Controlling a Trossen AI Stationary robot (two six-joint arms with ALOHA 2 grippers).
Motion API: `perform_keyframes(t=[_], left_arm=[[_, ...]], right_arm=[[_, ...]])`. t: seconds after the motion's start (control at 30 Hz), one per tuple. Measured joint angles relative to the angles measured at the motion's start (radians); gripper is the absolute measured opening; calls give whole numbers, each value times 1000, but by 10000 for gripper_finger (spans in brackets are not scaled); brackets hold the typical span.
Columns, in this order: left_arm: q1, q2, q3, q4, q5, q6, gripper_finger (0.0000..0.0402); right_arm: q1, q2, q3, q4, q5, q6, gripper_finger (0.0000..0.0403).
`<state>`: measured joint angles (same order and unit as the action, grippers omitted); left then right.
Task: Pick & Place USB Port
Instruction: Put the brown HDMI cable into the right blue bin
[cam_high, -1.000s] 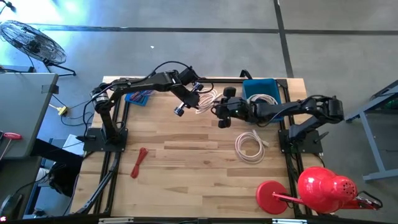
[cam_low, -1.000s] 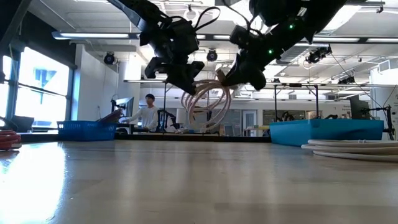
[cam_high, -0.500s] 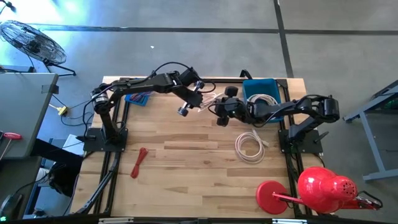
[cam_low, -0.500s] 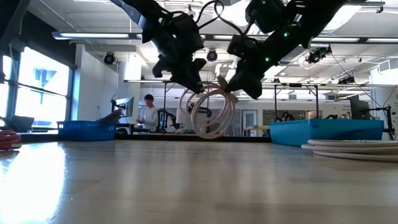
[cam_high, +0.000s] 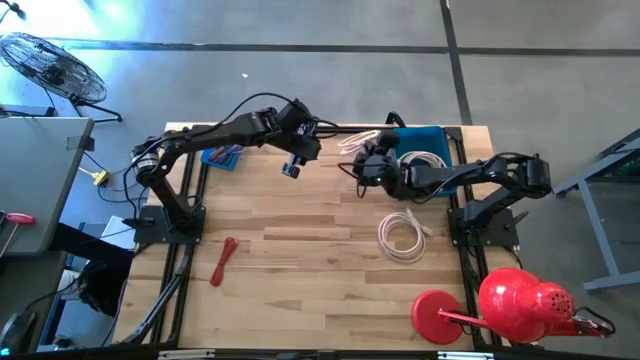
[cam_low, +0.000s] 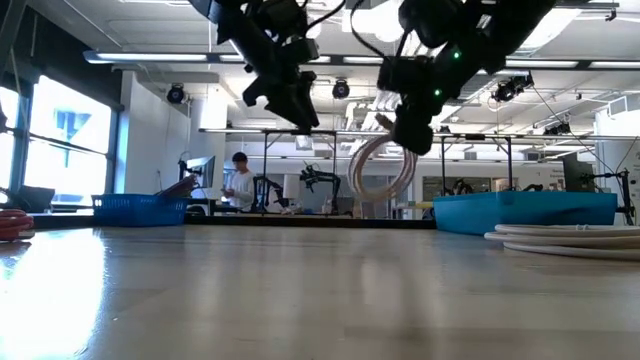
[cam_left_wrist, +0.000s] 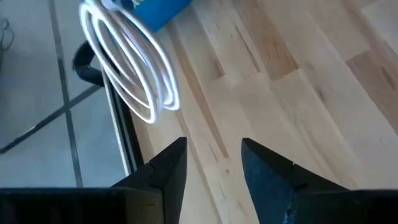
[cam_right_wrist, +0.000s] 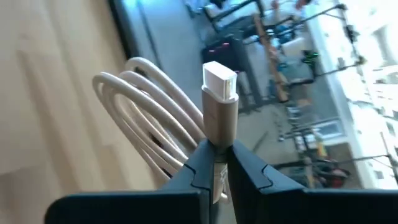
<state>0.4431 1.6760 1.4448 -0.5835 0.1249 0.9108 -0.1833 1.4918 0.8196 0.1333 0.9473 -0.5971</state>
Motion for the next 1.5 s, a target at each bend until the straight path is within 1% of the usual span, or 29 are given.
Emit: perform_keyframes(t=[0.13, 0.23, 0.33, 0.4, 0.5, 0.63, 0.77, 0.9, 1.07, 1.2, 1.3, 1.5], left_arm=[[0, -3, -1, -18, -1, -1, 146], [0, -3, -2, -48, -3, -3, 147], [1, -3, -2, -71, -4, -4, 147], [1, -3, -2, -82, -5, -13, 147], [1, -3, -2, -98, -5, -22, 147], [1, -2, -2, -126, -5, -26, 147], [1, -2, -2, -138, -5, -43, 147], [1, -1, -2, -154, -4, -52, 147], [1, -1, -3, -154, -4, -55, 147], [1, -1, -3, -154, -3, -60, 147], [1, -1, -3, -154, -2, -61, 147], [1, -1, -3, -158, -1, -71, 147]], right_arm=[[1, -73, 0, -10, 134, -76, 16], [0, -141, 0, -55, 228, -89, 16], [0, -207, 0, -141, 312, -39, 16], [-1, -246, 0, -227, 333, 27, 16], [-16, -292, 0, -384, 331, 159, 16], [-63, -329, 0, -617, 299, 376, 16], [-132, -351, 0, -812, 207, 575, 16], [-190, -354, 0, -935, 137, 701, 16], [-212, -354, 0, -968, 88, 753, 16], [-214, -353, 0, -967, 92, 754, 16], [-236, -353, 0, -952, 102, 724, 16], [-305, -353, -16, -869, 61, 655, 15]])
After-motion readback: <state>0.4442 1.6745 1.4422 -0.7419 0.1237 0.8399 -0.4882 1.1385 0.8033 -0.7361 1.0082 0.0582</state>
